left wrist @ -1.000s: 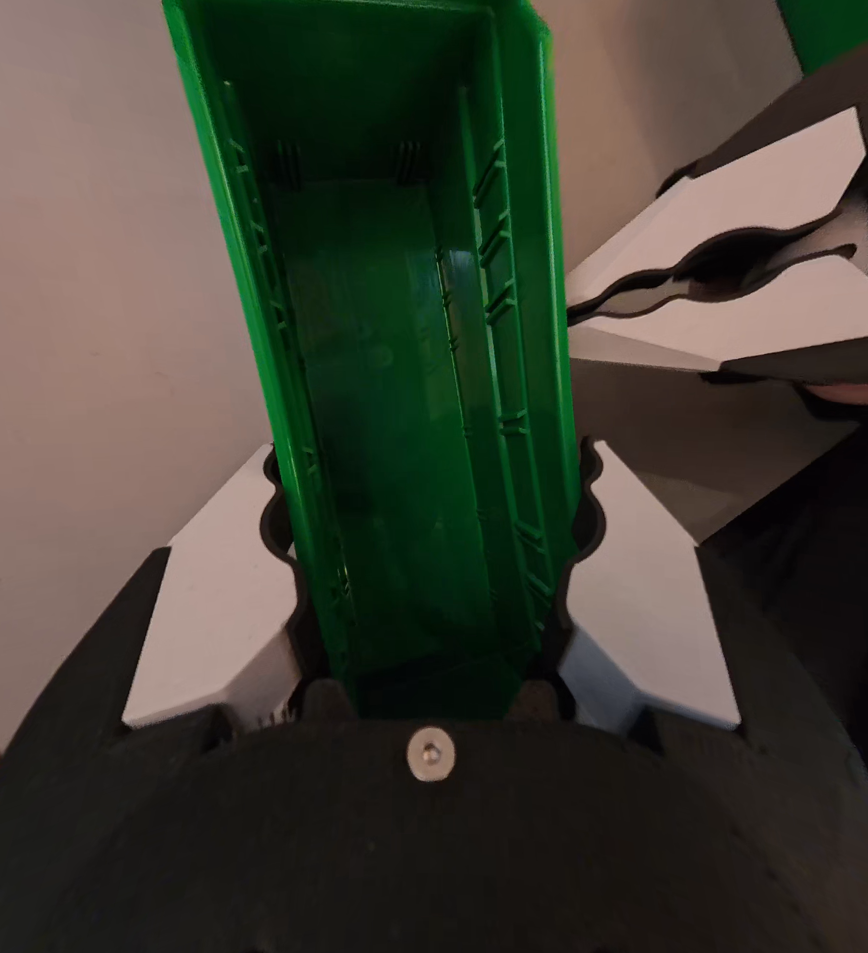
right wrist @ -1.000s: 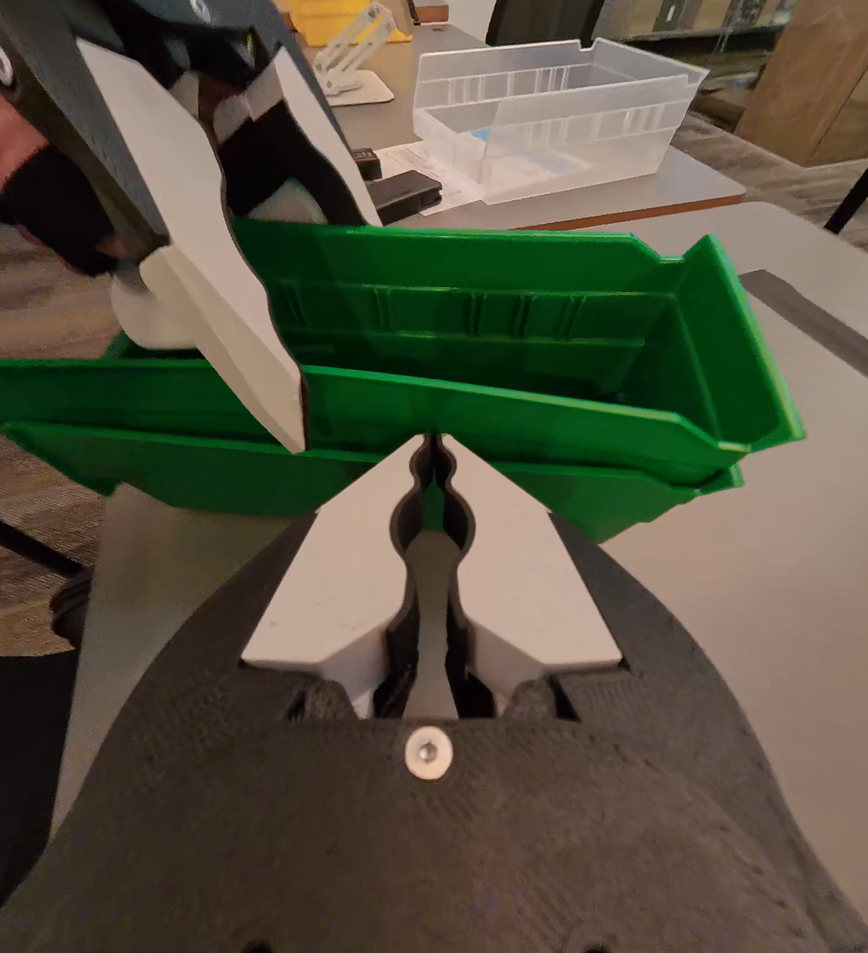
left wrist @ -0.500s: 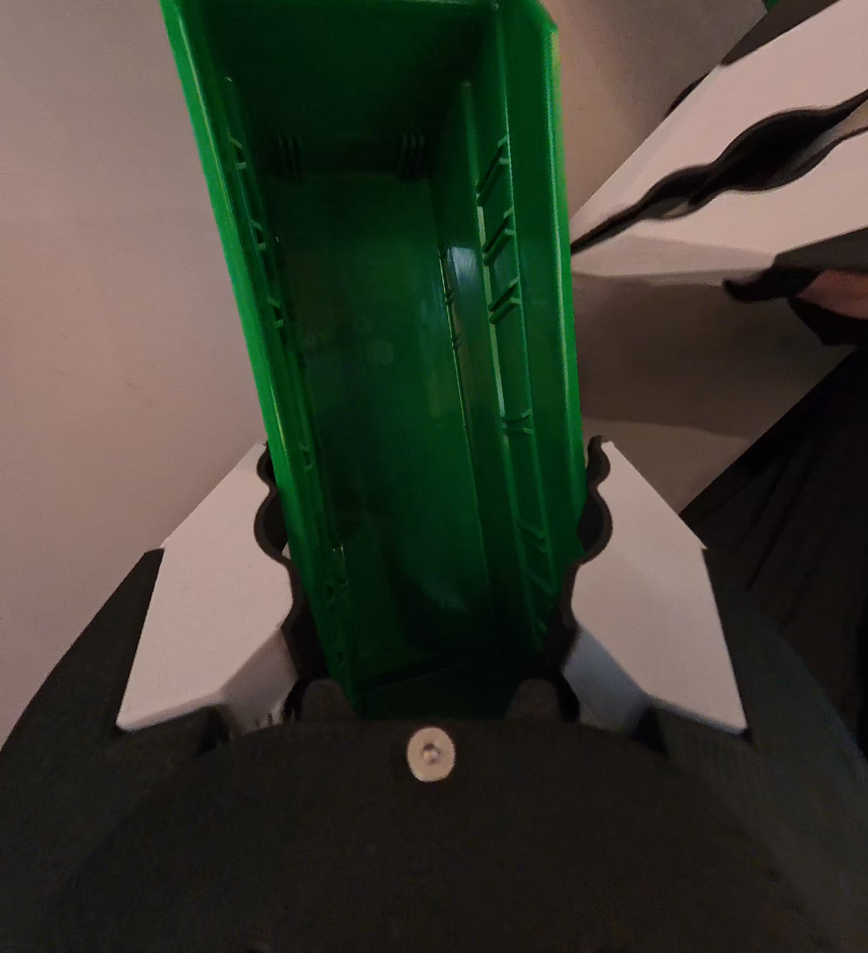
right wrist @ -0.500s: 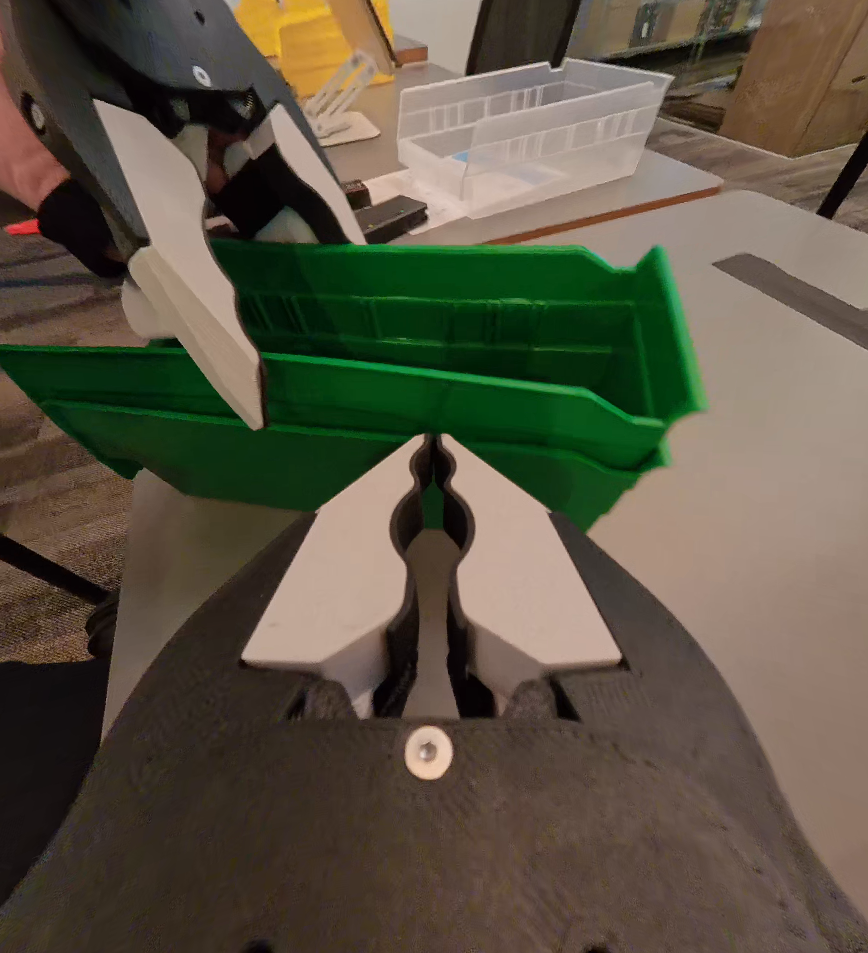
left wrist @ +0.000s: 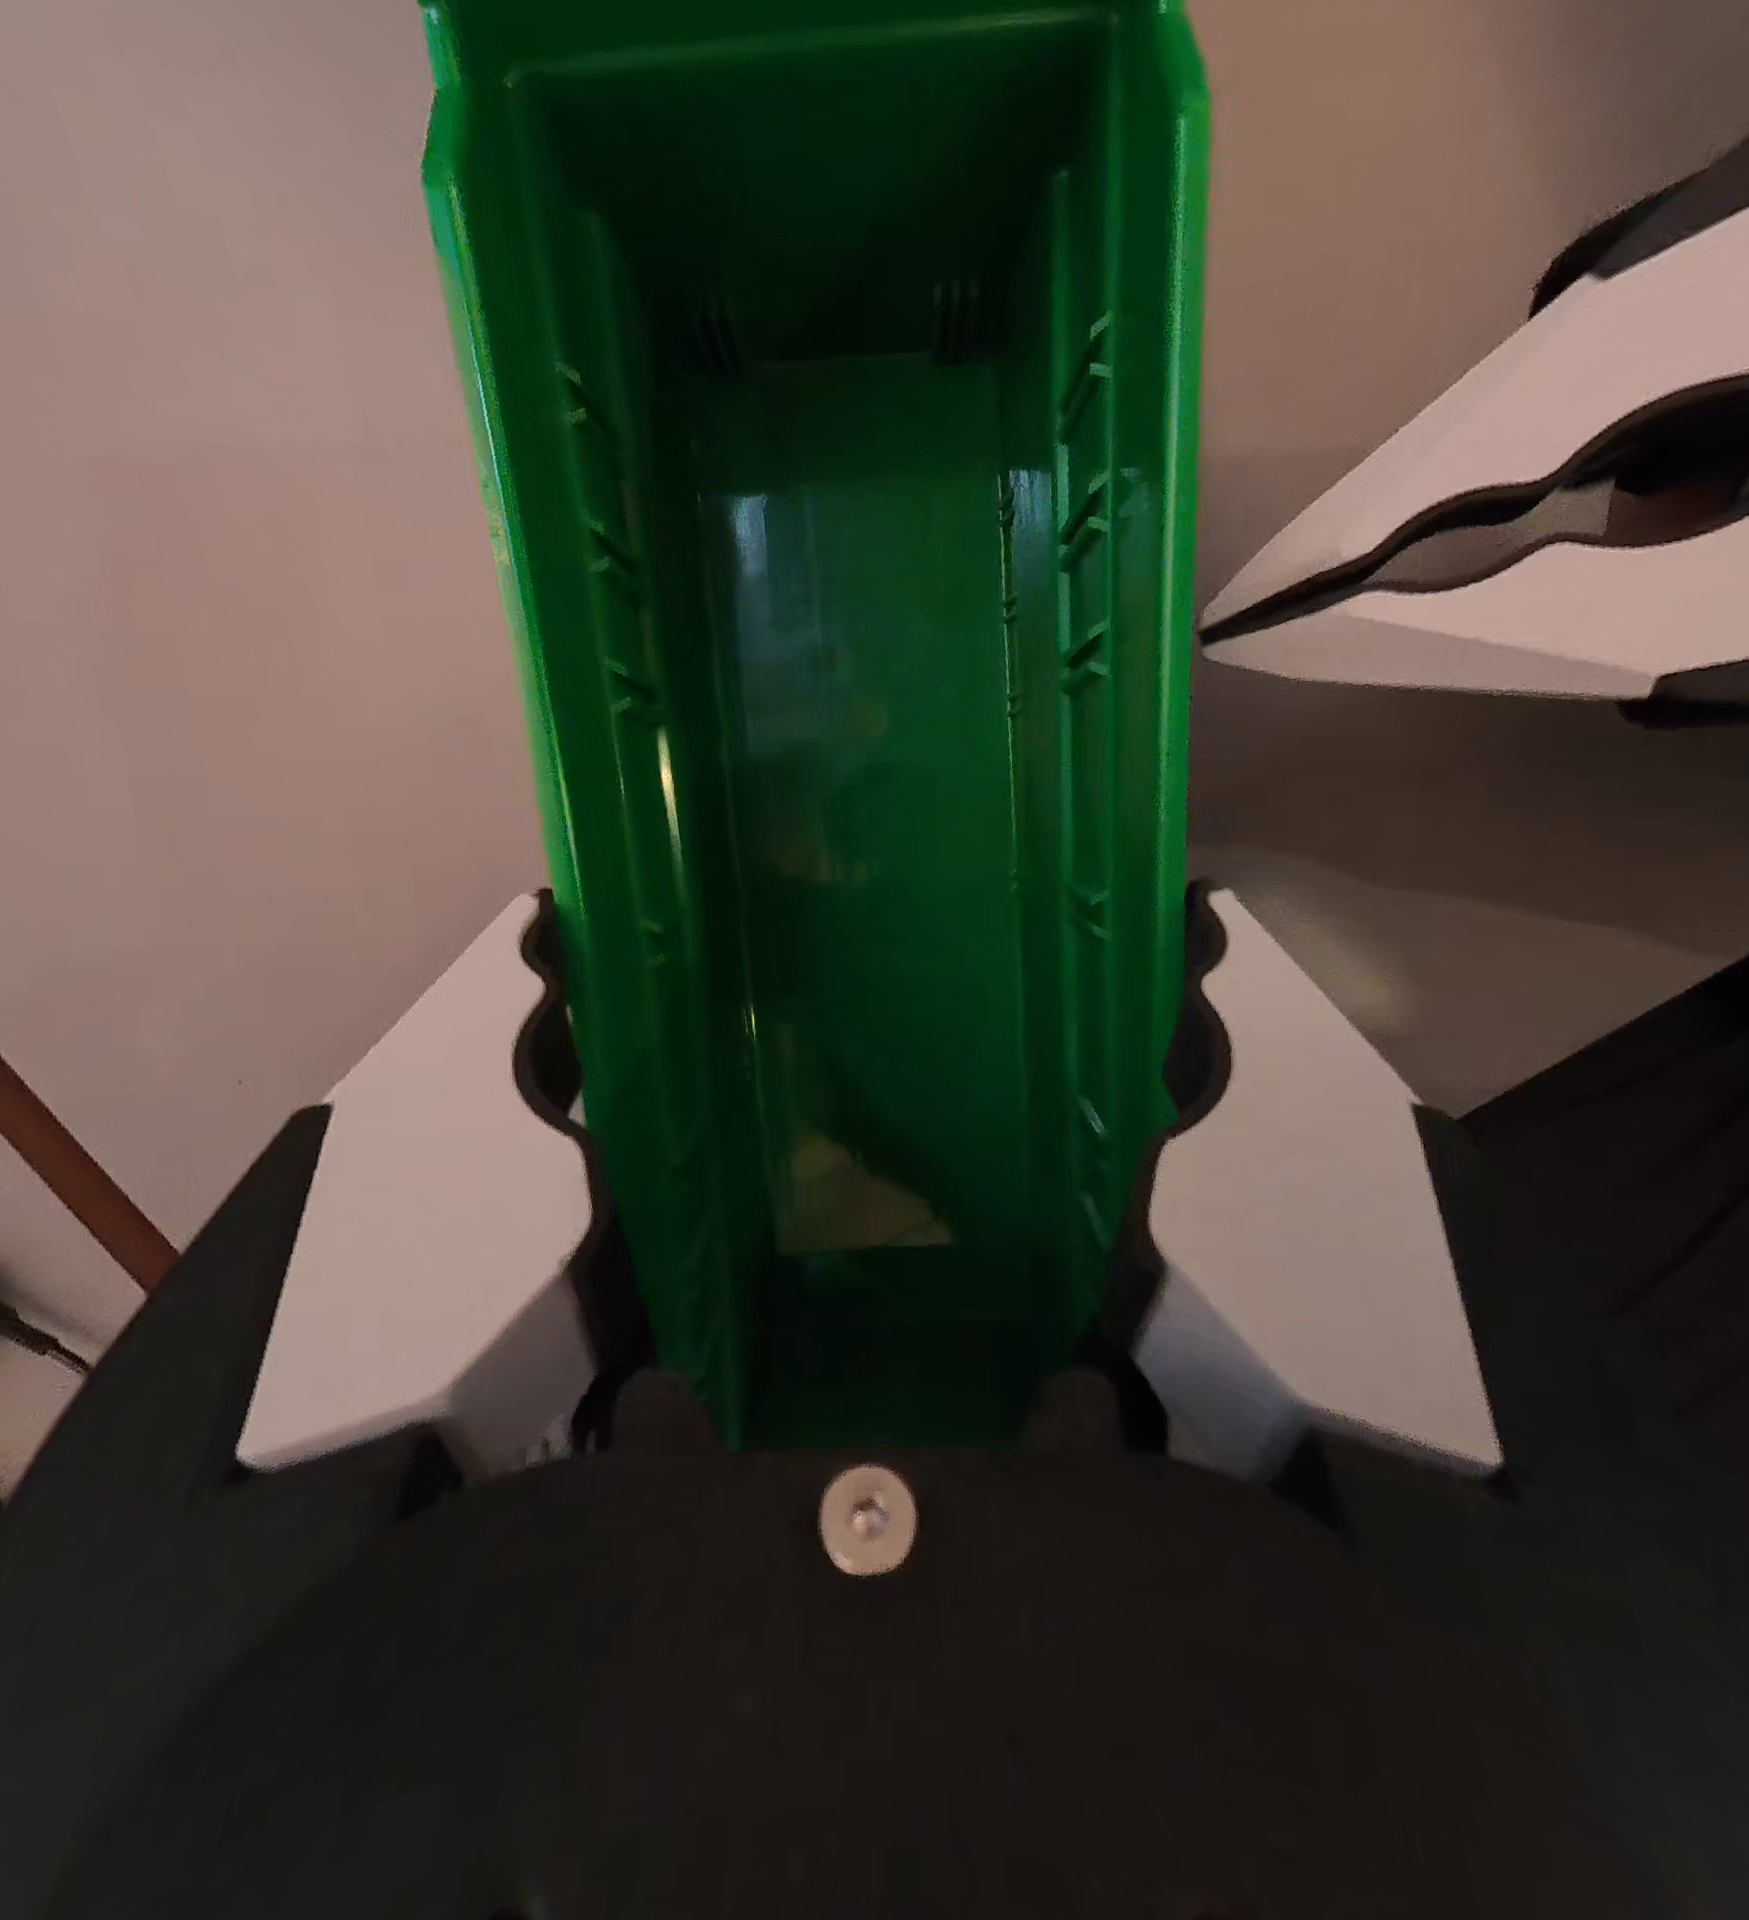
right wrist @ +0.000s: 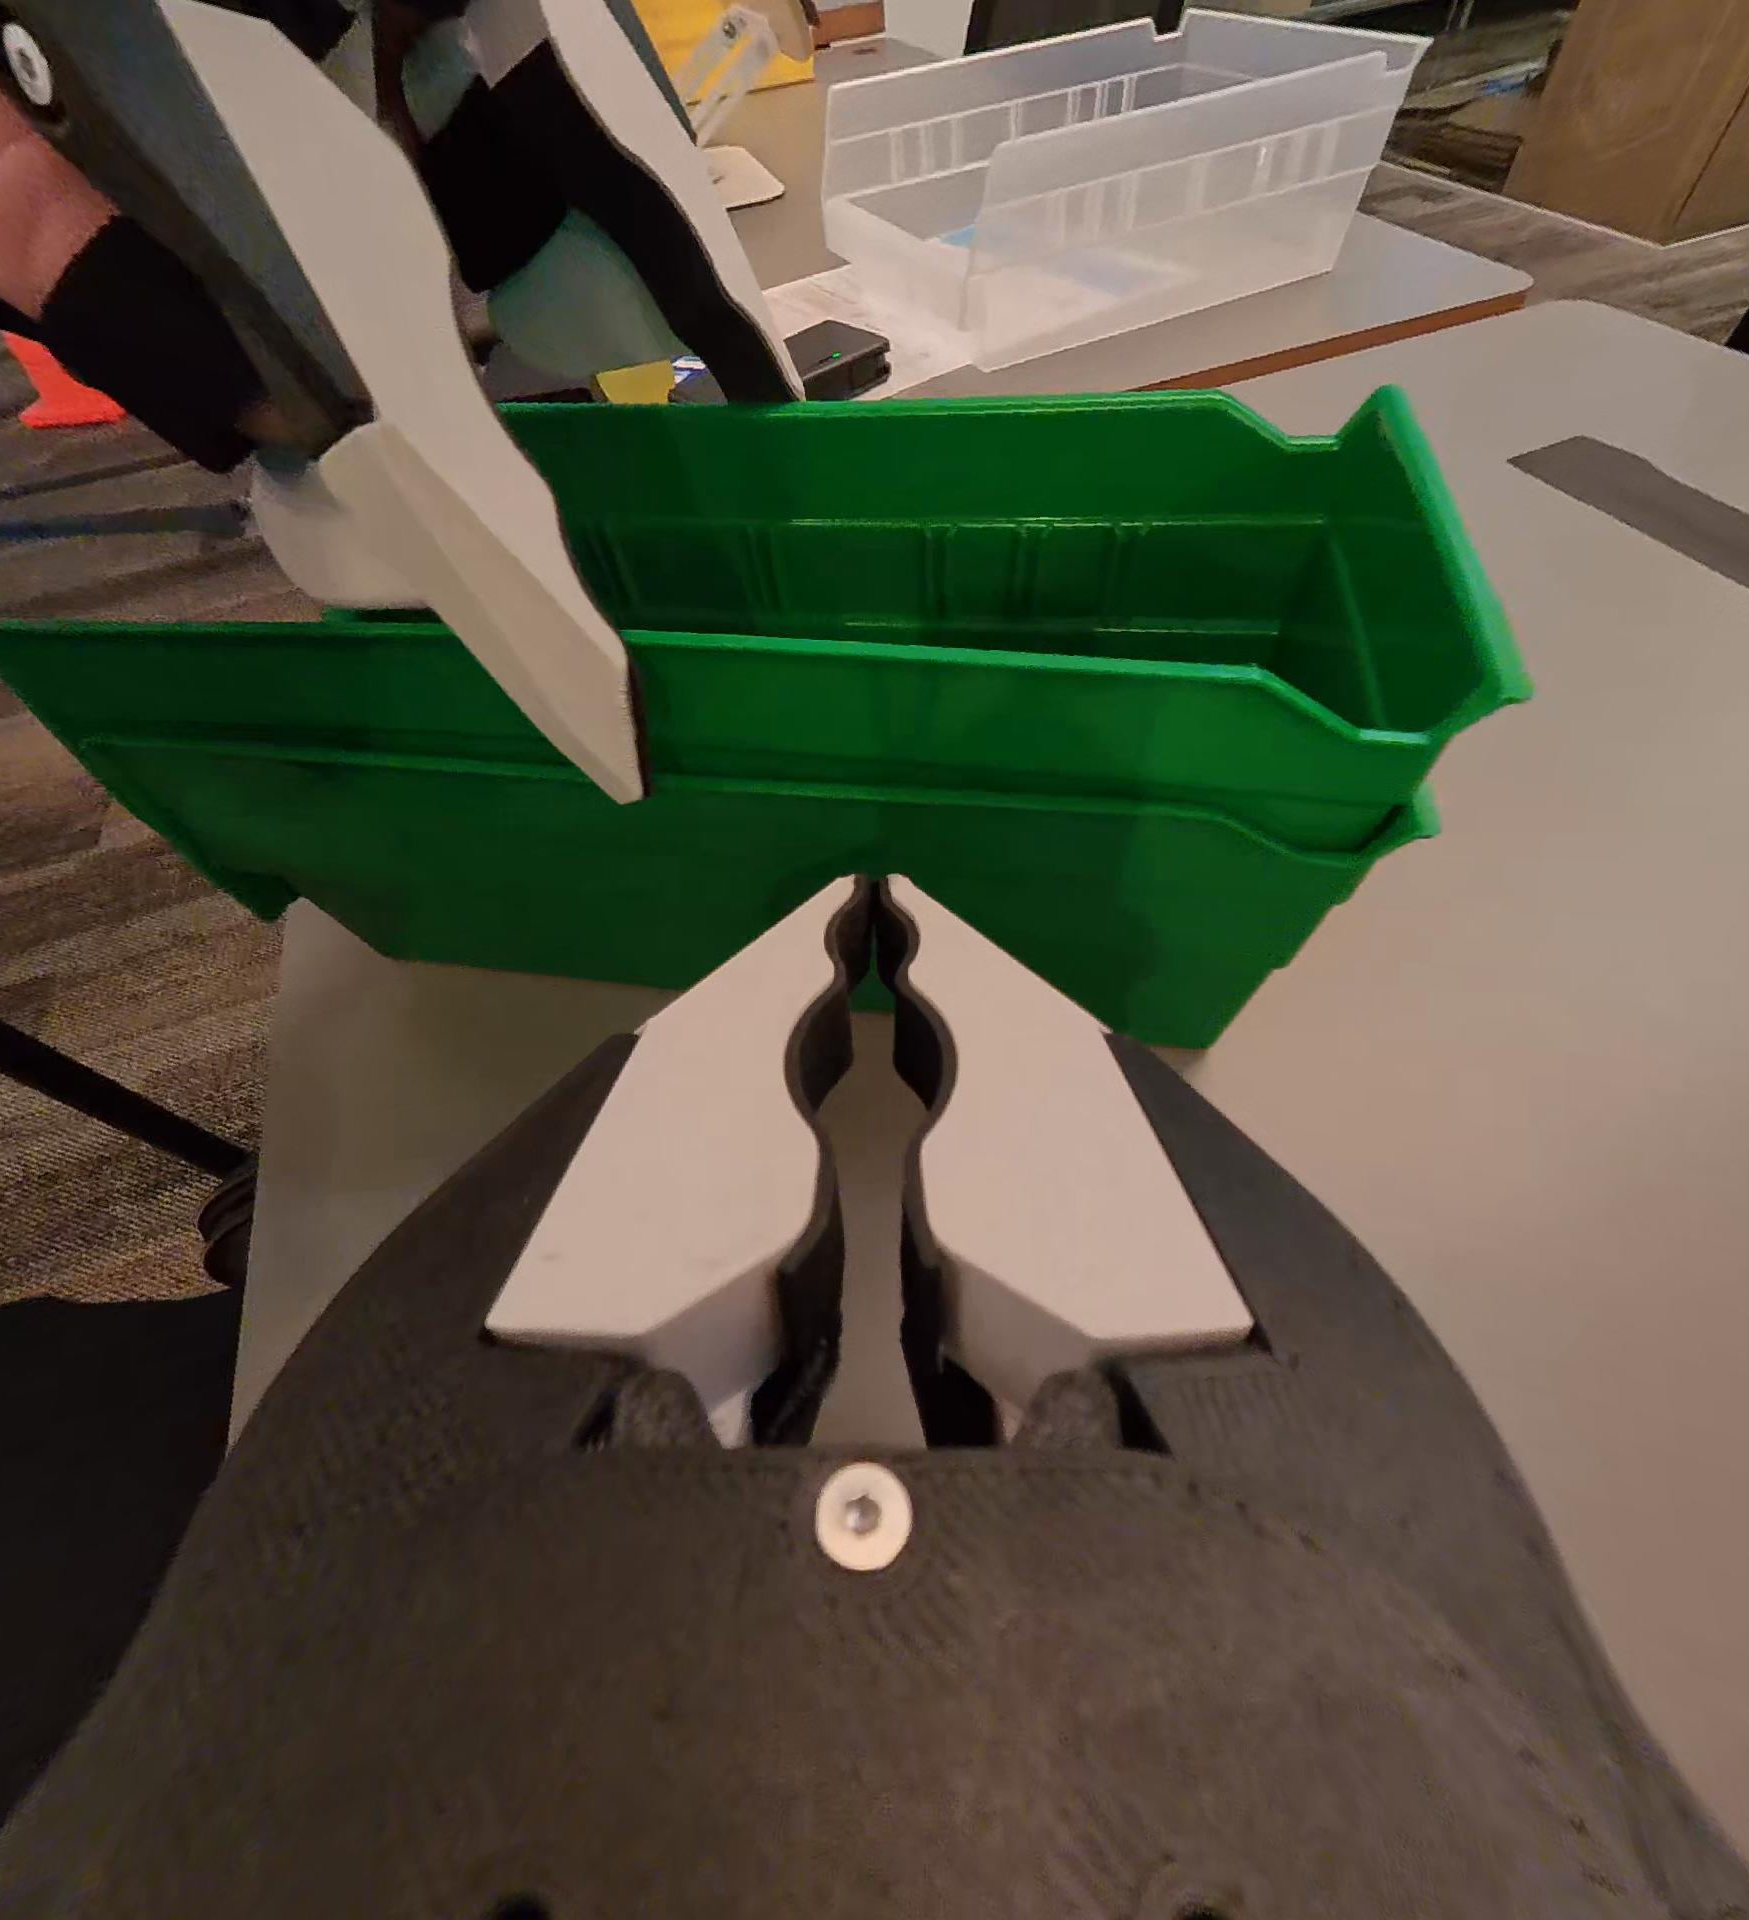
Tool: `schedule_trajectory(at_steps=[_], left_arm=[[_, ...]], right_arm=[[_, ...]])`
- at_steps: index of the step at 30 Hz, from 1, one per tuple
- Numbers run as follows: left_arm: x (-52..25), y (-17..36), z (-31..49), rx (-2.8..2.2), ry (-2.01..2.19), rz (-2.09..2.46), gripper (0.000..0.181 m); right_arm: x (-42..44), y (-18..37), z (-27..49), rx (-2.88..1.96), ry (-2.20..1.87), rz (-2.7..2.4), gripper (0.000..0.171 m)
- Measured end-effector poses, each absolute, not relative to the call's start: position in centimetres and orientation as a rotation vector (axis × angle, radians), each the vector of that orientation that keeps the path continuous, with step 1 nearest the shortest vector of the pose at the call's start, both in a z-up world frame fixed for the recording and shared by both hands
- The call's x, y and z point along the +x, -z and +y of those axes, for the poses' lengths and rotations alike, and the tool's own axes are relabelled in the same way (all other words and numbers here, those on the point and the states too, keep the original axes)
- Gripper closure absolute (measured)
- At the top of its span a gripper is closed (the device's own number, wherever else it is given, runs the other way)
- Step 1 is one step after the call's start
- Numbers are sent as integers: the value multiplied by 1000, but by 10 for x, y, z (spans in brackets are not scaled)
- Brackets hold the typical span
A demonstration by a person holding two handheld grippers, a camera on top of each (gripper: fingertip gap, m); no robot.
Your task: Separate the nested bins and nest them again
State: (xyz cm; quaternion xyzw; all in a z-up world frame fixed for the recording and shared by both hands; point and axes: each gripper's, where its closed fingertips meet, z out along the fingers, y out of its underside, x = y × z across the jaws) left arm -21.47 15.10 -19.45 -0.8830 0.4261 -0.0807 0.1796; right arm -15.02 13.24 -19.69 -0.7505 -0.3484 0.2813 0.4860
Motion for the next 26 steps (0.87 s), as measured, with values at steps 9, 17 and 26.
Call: schedule_trajectory(at_steps=[9, 17, 26], left_arm=[[-207, 192, 145, -2467, 234, 1226, 80], [-201, 188, 144, -2451, 271, 1219, 82], [-202, 188, 148, -2441, 240, 1183, 84]], right_arm=[[-159, 194, 132, -1783, -676, -878, 171], [-159, 176, 131, -1707, -699, -870, 171], [-162, 186, 137, -1756, -695, -873, 171]])
